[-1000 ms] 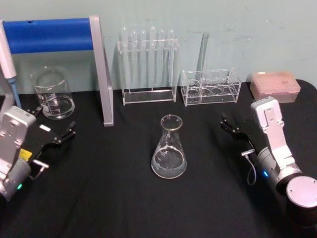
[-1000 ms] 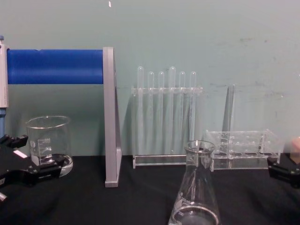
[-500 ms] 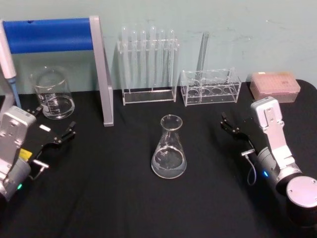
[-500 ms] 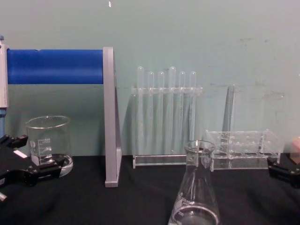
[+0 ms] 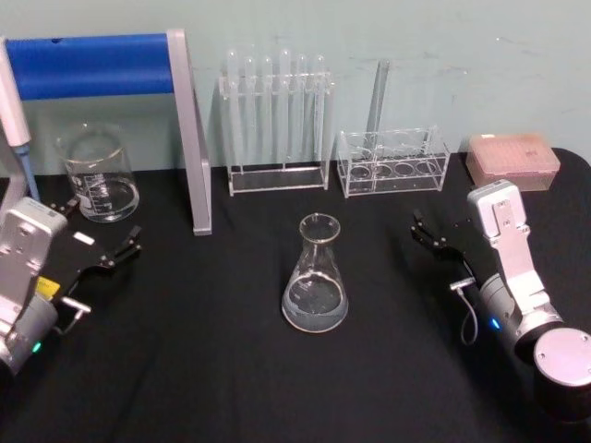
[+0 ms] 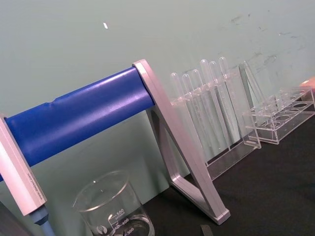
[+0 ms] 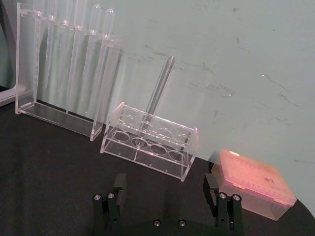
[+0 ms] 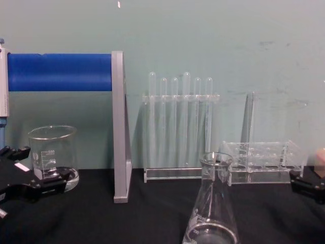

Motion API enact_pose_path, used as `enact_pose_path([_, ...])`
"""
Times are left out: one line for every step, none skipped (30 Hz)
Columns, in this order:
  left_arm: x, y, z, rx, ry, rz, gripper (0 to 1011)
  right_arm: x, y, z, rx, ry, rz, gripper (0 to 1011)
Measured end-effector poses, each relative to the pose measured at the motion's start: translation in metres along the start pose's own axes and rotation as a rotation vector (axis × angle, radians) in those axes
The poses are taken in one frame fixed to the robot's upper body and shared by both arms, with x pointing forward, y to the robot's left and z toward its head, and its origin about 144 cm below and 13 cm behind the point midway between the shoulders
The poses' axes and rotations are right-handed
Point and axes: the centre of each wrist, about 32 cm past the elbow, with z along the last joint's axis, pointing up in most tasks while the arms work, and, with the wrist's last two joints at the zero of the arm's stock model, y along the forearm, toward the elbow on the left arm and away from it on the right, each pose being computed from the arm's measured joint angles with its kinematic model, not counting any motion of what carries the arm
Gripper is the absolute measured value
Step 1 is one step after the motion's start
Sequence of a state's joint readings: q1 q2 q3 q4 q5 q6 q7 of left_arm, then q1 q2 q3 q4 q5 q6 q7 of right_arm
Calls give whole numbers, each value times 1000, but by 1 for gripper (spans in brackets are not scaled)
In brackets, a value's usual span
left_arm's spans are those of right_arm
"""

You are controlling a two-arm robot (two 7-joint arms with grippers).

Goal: Grasp the erlenmeyer flask with one hand, shake it three times, then place it back.

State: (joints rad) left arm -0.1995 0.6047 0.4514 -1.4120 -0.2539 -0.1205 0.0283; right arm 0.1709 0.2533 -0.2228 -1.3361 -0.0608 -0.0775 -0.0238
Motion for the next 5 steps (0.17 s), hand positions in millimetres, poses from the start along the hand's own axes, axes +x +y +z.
enact_pose_path([0,0,0,0,0,0,1001,0,0,0,0,0,0,1000])
enact_pose_path([0,0,0,0,0,0,1001,0,0,0,0,0,0,1000])
enact_pose_path([0,0,0,0,0,0,1001,0,0,0,0,0,0,1000])
enact_pose_path([0,0,0,0,0,0,1001,0,0,0,0,0,0,1000])
enact_pose_path([0,0,0,0,0,0,1001,0,0,0,0,0,0,1000])
